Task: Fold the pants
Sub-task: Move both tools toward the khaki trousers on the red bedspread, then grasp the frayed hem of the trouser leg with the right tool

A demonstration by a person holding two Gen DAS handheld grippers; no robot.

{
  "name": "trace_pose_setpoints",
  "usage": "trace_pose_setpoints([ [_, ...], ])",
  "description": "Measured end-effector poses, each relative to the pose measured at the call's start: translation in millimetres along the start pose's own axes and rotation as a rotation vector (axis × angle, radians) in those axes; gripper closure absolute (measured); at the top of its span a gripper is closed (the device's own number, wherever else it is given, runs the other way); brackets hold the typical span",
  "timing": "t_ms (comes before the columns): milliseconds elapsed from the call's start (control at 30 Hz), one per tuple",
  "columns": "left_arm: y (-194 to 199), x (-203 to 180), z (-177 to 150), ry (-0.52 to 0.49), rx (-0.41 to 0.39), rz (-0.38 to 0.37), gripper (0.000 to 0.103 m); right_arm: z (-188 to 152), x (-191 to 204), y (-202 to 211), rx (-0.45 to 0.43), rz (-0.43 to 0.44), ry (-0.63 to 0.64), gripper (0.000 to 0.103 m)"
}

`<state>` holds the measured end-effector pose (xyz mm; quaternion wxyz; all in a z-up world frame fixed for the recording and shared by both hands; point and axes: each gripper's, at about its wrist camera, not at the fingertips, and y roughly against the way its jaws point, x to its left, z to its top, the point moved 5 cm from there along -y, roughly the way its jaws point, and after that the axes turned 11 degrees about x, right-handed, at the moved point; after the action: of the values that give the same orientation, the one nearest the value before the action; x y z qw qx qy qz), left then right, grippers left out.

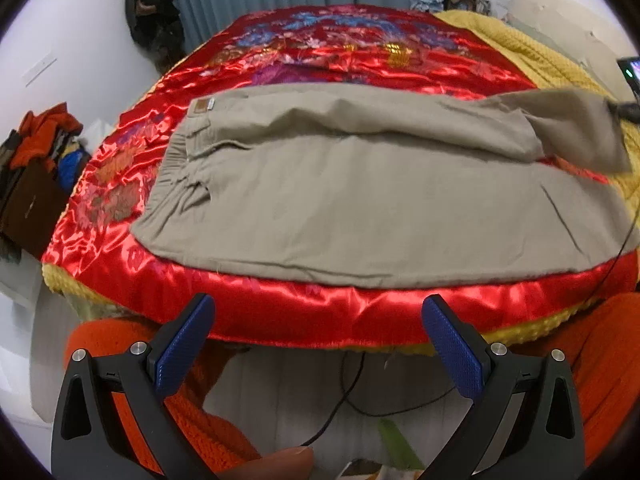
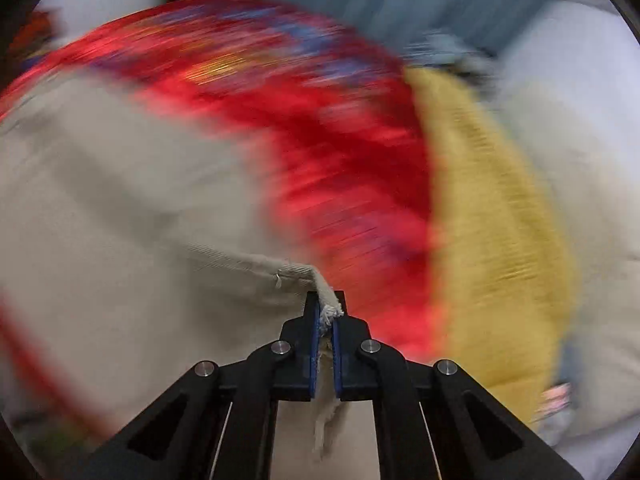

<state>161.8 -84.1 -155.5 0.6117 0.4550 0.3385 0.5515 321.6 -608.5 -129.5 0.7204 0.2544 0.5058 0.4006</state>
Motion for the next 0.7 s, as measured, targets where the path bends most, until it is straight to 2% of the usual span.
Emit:
trace_pose_setpoints([
  [33, 1, 2, 2, 0.006, -0.002, 0.0, 0.0, 16, -40, -22, 0.04, -0.086, -0.069, 0.093],
  [100, 2, 10, 5, 0.02, -0.008, 0.01, 0.0, 23, -100, -57, 0.167, -0.235, -0.193, 0.049],
  [133, 2, 15, 6, 0.028, -0.016, 0.013, 0.0, 23, -115, -63, 0.187, -0.265, -0.241, 0.047],
  [167, 1, 19, 9, 0.036, -0.024, 0.016, 0.0, 23, -118, -62, 0.173, -0.247, -0.273, 0.047],
  [200, -2, 25, 14, 0.041, -0.035, 0.02, 0.0, 24, -111, -56, 0.135, -0.193, -0.292, 0.047],
  [267, -10, 31, 27, 0.03, -0.046, 0.03, 0.0, 29, -67, -47, 0.063, -0.038, -0.249, 0.046],
  [300, -16, 33, 40, 0.015, -0.065, 0.036, 0.0, 33, -22, -41, 0.043, 0.096, -0.182, 0.046],
  [367, -24, 35, 62, -0.013, -0.12, 0.032, 0.0, 39, 43, -29, 0.027, 0.298, -0.091, 0.046],
  [400, -31, 35, 76, -0.025, -0.152, 0.036, 0.0, 47, 96, -14, 0.011, 0.438, -0.023, 0.046],
  [467, -51, 35, 100, -0.033, -0.204, 0.034, 0.0, 60, 173, 16, -0.013, 0.619, 0.088, 0.046],
  [533, -83, 38, 122, -0.025, -0.237, 0.049, 0.0, 78, 244, 49, -0.054, 0.729, 0.201, 0.046],
  [600, -117, 41, 132, -0.023, -0.237, 0.086, 0.0, 102, 306, 78, -0.083, 0.822, 0.317, 0.046],
  [667, -154, 46, 129, -0.023, -0.186, 0.097, 0.001, 136, 364, 94, -0.112, 0.852, 0.459, 0.046],
  [700, -171, 49, 122, -0.012, -0.153, 0.062, 0.001, 146, 385, 99, -0.118, 0.845, 0.506, 0.046],
])
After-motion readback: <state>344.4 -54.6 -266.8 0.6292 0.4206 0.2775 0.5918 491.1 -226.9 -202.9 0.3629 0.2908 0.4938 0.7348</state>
